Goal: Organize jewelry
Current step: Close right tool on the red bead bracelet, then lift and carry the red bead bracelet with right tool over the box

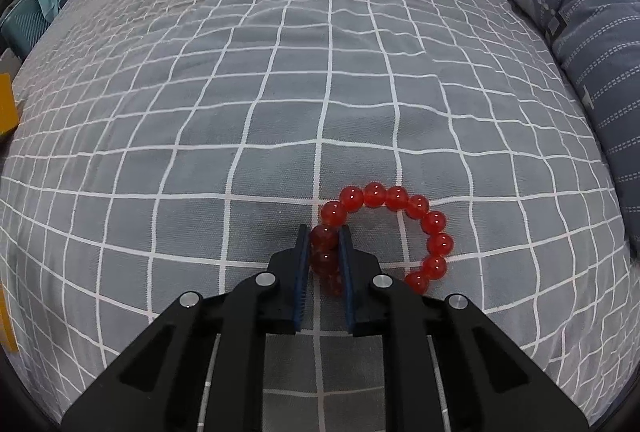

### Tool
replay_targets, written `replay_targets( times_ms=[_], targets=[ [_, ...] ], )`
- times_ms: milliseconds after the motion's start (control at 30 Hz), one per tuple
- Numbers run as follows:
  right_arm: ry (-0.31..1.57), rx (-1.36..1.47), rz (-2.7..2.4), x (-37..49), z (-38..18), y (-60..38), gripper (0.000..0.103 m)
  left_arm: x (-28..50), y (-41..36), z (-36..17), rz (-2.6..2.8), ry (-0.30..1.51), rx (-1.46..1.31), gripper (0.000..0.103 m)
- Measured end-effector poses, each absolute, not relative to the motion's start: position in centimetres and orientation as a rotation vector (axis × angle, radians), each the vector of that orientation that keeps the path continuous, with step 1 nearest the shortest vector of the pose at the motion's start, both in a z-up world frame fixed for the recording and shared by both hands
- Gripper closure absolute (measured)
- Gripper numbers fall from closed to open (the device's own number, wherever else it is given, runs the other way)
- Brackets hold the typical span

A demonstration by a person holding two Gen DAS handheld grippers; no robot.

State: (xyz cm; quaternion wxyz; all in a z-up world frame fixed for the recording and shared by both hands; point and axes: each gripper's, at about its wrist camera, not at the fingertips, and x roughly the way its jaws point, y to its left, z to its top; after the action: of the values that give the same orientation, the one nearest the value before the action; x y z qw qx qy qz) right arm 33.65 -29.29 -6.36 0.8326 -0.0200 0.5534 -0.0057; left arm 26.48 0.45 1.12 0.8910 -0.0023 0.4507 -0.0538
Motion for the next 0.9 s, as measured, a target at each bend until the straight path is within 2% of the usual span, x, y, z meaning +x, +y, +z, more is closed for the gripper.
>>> replay_targets(
  times_ms=[333, 900],
  targets=[
    [1.107, -0.015, -0.01, 32.1, -3.5, -30.0, 0.09, 25.6, 0.2, 2.5, -0.122, 0.917, -0.002, 0.006],
    [0.943, 0.017, 0.018, 27.7, 5.0, -29.6, 0.09, 23.1, 0.0, 6.6, -0.166, 0.854, -0.003, 0.006]
  ],
)
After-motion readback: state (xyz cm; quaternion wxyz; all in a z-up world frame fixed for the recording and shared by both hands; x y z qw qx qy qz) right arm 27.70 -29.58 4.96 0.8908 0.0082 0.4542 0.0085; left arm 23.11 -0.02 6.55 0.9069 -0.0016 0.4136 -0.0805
